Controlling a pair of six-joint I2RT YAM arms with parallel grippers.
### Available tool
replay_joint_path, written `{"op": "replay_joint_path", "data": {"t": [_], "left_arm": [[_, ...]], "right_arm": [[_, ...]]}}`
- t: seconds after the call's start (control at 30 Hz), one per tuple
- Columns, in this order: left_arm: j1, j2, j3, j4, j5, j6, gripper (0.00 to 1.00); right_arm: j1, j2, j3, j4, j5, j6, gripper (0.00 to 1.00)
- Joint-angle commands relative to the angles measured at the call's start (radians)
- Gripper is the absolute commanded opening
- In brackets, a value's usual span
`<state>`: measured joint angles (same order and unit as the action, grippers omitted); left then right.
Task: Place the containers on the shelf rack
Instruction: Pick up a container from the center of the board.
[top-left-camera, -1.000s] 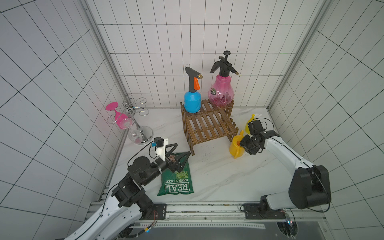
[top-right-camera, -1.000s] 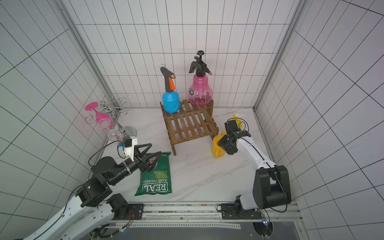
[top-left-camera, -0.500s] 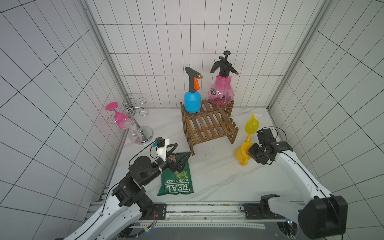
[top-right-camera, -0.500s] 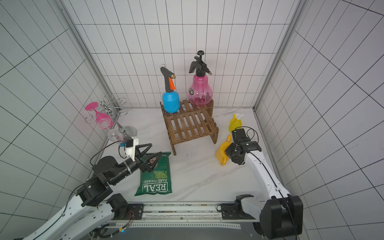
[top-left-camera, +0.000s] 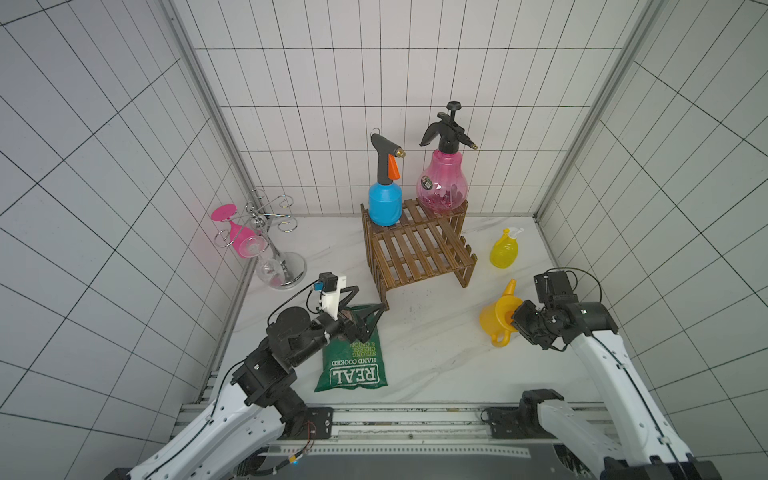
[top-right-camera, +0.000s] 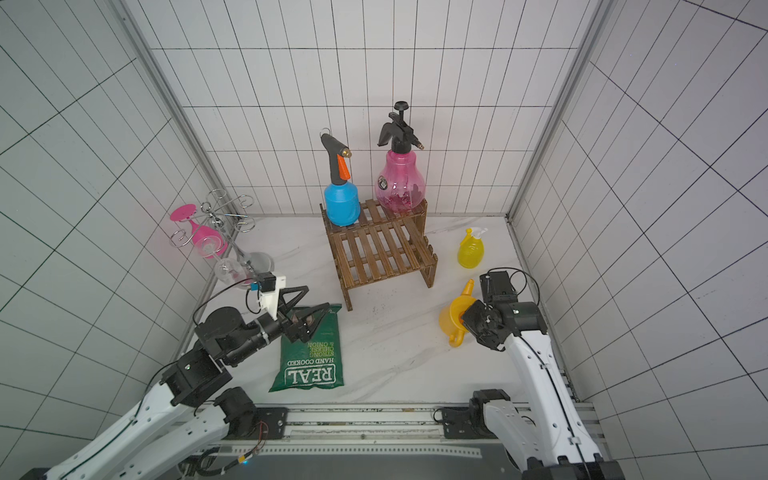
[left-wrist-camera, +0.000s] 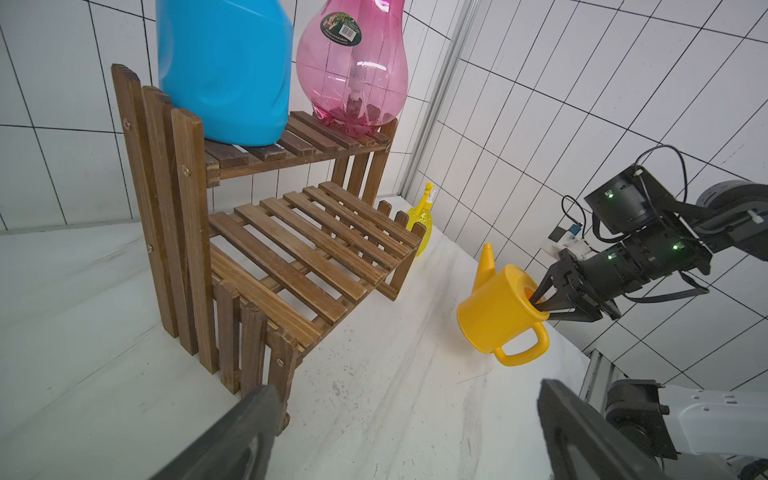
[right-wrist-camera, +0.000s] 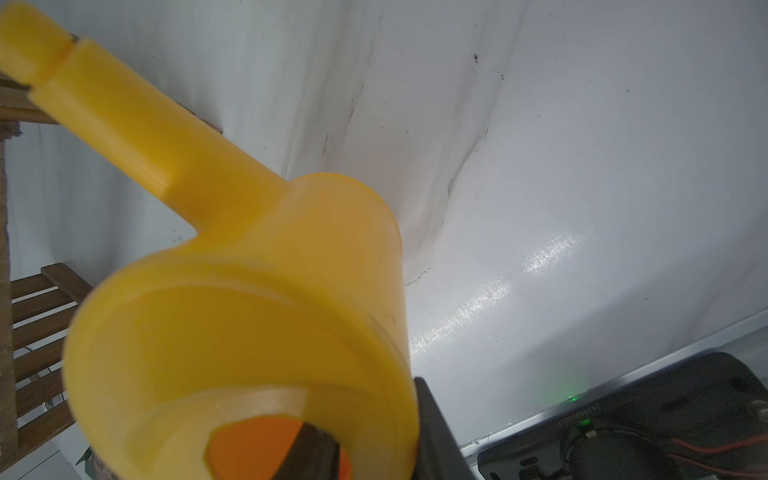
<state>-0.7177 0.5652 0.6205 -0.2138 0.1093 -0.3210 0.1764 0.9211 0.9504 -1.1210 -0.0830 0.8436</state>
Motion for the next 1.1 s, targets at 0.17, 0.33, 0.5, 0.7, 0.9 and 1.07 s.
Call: {"op": "replay_joint_path", "data": {"t": [0.17, 0.33, 0.5, 0.7, 0.9, 1.07], "left_arm": [[0.004, -0.033, 0.029, 0.001, -0.035, 0.049, 0.98], [0.004, -0.046, 0.031, -0.002, -0.058, 0.083, 0.98], [0.004, -0.052, 0.045, -0.015, -0.064, 0.103, 0.99], [0.004, -0.09, 0.041, -0.037, -0.084, 0.107, 0.98], [0.004, -0.117, 0.038, -0.053, -0.095, 0.111, 0.98], [0.004, -0.129, 0.035, -0.058, -0.102, 0.119, 0.98]], "right_arm": [[-0.008, -0.014, 0.186, -0.131, -0.077, -0.042, 0.23], [0.06, 0.072, 0.283, -0.096, -0.099, -0.047, 0.23], [0.217, 0.238, 0.455, -0.076, -0.026, -0.048, 0.23], [0.304, 0.429, 0.617, -0.063, -0.007, -0.045, 0.23], [0.322, 0.561, 0.74, -0.042, 0.031, 0.034, 0.24], [0.332, 0.645, 0.8, -0.048, 0.052, 0.073, 0.25]]}}
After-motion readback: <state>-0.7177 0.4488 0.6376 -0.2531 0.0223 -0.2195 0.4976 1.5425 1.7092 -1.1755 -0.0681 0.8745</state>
